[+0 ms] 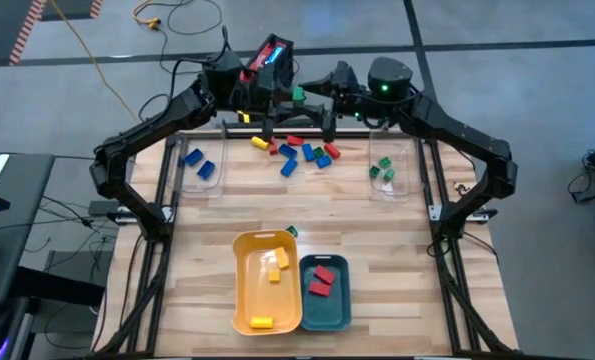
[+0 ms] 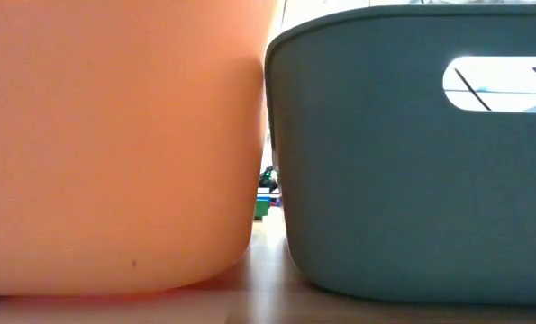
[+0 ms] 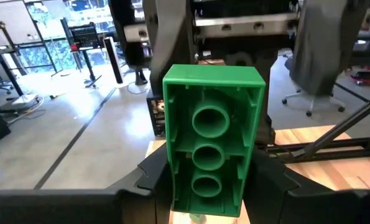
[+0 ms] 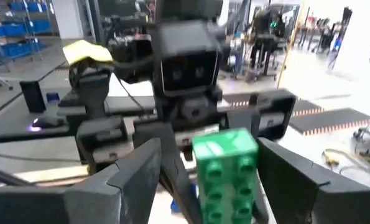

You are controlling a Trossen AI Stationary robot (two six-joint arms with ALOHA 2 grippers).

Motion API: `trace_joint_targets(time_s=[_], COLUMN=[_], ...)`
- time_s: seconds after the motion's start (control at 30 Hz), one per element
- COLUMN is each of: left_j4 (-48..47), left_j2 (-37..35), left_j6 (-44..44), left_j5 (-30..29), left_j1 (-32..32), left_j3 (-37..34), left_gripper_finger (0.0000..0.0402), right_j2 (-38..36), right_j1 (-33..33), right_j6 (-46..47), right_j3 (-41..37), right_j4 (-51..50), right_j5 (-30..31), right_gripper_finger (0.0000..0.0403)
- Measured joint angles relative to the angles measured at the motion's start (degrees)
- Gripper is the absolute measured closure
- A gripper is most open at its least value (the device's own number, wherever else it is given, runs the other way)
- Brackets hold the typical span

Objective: Sort blocks
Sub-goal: Put the green game piece into the right transparent bin

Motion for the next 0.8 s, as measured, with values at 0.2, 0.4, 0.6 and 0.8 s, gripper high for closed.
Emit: trace_joint_targets(time_s=[0.2, 0.4, 0.6, 0.8], left_j4=[0.7, 0.7, 0.8, 0.3], left_j2=[0.0, 0.0, 0.0, 0.0], left_j6=[0.0, 1.3, 0.8, 0.5], left_j5=[0.0, -0.7, -0.7, -0.9], left_j1=[-1.2, -2.5, -2.5, -2.5], left_j3=[0.0, 0.0, 0.0, 0.0], left_gripper_finger=[0.0267, 0.0267, 0.0267, 0.0258], right_j2=[0.4, 2.3, 2.3, 1.9], right_j1=[-0.7, -0.2, 0.1, -0.1], right_j6=[-0.8, -0.2, -1.1, -2.3], right_j3=[0.0, 0.0, 0.0, 0.0], right_j4=[0.1, 1.3, 1.0, -0.2], right_j5=[0.0, -1.2, -1.3, -1.6], right_gripper_finger=[0.0135, 0.0144, 0.0191, 0.0274])
